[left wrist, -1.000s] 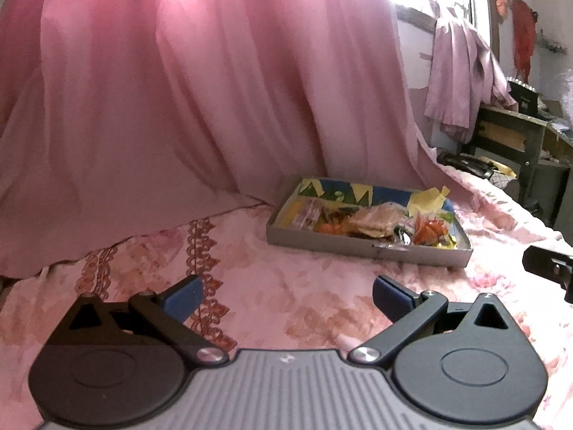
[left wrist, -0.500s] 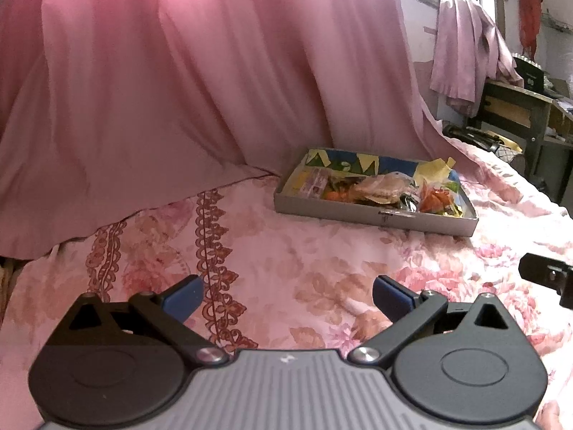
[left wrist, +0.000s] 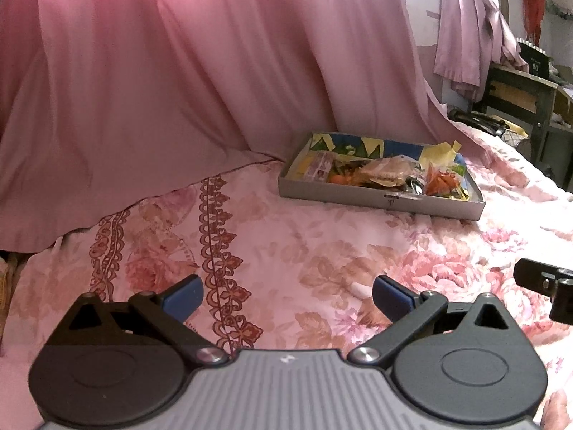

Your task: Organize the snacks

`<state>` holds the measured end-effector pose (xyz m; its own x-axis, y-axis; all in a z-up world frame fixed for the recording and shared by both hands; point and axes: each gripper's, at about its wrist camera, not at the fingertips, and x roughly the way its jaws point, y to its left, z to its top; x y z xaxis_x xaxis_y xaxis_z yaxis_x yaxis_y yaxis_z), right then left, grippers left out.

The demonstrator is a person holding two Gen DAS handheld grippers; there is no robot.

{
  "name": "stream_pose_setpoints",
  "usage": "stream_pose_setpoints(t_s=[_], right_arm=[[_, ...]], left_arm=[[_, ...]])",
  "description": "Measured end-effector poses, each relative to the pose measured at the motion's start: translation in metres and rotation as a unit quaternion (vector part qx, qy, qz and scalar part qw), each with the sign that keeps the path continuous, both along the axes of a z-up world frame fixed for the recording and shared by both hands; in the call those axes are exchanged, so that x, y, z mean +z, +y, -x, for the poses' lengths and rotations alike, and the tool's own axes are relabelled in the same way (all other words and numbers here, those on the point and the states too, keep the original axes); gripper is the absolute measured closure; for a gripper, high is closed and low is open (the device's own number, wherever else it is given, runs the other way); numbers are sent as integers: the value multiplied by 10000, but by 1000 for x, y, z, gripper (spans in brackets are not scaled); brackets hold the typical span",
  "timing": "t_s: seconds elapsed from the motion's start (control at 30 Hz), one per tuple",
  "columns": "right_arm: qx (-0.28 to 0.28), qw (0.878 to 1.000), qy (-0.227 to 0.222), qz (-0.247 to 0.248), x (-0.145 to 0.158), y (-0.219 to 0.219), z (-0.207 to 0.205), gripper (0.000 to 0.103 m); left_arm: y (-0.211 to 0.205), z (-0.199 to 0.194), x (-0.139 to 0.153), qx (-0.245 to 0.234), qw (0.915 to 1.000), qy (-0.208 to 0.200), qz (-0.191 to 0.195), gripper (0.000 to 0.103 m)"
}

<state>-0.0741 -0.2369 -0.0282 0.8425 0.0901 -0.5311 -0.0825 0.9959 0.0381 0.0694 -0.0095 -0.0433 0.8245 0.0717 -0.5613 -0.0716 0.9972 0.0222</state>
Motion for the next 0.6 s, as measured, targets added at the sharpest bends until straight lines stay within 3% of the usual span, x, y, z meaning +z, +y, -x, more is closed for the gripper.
stream_pose_setpoints(t_s=[0.6], right_arm=[[-75, 9998, 159, -14, -4, -2, -4, 1]], left_arm=[[0, 0, 0, 1, 10000, 7, -4, 0]])
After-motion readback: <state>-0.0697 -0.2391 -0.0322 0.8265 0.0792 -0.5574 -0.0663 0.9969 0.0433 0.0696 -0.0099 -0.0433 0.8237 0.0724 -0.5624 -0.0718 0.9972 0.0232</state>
